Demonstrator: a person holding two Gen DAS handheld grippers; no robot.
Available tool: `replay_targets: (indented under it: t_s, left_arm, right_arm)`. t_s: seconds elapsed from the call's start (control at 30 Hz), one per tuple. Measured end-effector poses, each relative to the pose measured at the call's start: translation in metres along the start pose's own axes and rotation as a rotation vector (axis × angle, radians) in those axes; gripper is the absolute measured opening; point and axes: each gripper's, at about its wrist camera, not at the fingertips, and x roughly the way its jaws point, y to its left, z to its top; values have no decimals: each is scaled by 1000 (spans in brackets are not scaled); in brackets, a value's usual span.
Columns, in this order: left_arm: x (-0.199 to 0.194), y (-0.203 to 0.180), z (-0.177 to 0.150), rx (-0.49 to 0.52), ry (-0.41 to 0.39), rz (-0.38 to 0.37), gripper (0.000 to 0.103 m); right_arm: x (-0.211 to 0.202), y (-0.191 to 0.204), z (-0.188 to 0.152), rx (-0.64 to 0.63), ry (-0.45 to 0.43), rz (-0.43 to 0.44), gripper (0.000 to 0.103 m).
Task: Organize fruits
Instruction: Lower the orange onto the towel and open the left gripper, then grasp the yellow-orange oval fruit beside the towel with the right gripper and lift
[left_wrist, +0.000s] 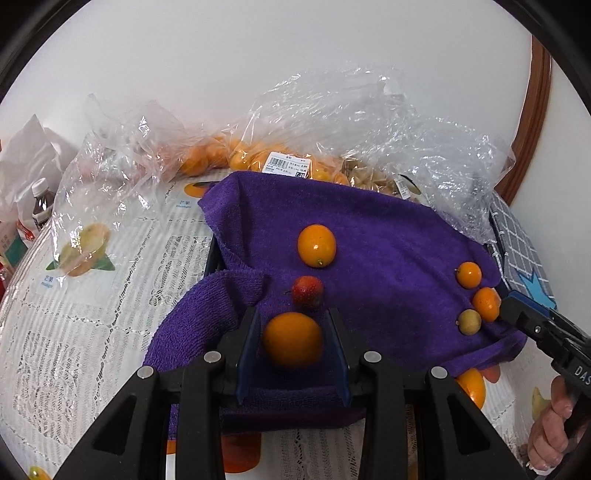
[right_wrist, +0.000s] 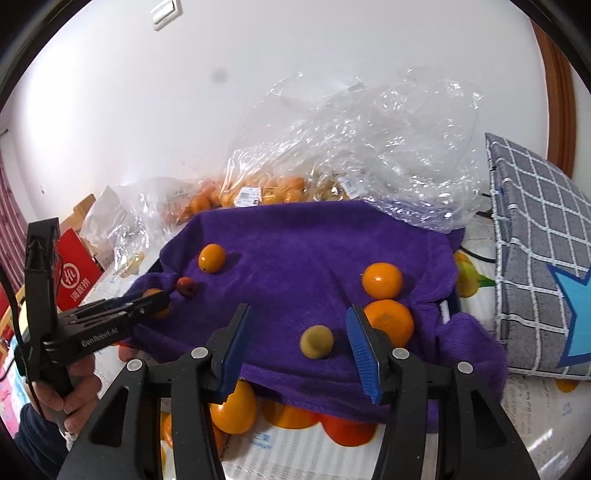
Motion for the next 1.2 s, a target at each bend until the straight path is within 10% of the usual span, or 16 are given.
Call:
replay_targets:
  t_s: [0.23, 0.43, 0.73, 1.2]
  left_arm:
    - [-7, 3, -1, -15, -27, -10, 38]
    - [-25, 7, -3, -35, -103, -31, 46]
    - [-57, 13, -15, -69, -219, -6, 48]
    - [-75, 24, -43, -91, -184, 7, 49]
  right_arm:
    - [-10, 4, -4, -18, -15, -26, 52]
    - [-21, 18, -26, -29, 15, 13, 28]
    - [-4, 41, -48, -69, 145, 58, 28]
    - [17, 7, -41, 142, 264, 262, 32]
